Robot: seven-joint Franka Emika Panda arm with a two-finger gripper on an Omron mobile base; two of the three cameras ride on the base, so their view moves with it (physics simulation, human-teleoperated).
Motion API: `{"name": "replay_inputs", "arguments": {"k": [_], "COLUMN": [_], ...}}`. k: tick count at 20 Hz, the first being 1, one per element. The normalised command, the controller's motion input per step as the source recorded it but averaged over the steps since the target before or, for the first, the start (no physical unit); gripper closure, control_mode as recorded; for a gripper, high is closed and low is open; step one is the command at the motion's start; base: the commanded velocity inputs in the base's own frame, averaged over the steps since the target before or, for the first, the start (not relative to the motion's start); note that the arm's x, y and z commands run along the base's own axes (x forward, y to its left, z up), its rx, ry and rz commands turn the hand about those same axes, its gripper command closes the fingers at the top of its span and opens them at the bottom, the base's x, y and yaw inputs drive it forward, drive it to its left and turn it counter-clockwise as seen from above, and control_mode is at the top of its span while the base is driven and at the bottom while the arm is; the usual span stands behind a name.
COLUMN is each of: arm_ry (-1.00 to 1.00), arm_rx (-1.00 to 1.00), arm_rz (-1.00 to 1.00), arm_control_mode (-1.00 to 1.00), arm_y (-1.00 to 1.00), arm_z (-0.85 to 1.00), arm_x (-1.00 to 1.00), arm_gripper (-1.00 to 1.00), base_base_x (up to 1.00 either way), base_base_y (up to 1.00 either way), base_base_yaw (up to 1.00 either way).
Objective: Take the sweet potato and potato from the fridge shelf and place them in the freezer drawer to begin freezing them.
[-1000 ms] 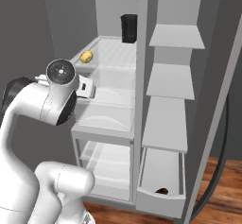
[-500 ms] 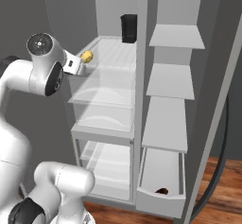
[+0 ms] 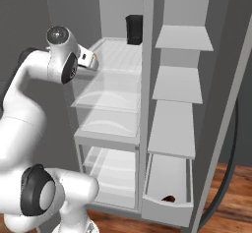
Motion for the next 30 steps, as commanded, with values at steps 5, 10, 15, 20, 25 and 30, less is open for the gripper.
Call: {"name": "replay_inputs", "arguments": {"k": [5, 10, 15, 20, 25, 30], "arm_ry": [0.0, 0.0, 0.01, 0.08, 0.04, 0.01], "arm_rx": [0.0, 0.0, 0.0, 0.0, 0.0, 0.0], "arm_rz": [-0.01, 0.0, 0.0, 0.0, 0.0, 0.0], "arm_control_mode": [-1.0, -1.0, -1.0, -1.0, -1.0, -1.0], "arm_y": [0.08, 0.04, 0.09, 0.19, 0.23, 0.24], "arm_z": [-0.27, -0.06, -0.03, 0.0, 0.0, 0.0], "arm_x": [0.75, 0.54, 0.19, 0.0, 0.26, 0.36], "arm_gripper": [-1.0, -1.0, -1.0, -1.0, -1.0, -1.0], "base_base_x": [0.0, 0.0, 0.0, 0.0, 0.0, 0.0], "base_base_y": [0.0, 0.0, 0.0, 0.0, 0.0, 0.0], "base_base_yaw": [0.0, 0.0, 0.0, 0.0, 0.0, 0.0]}}
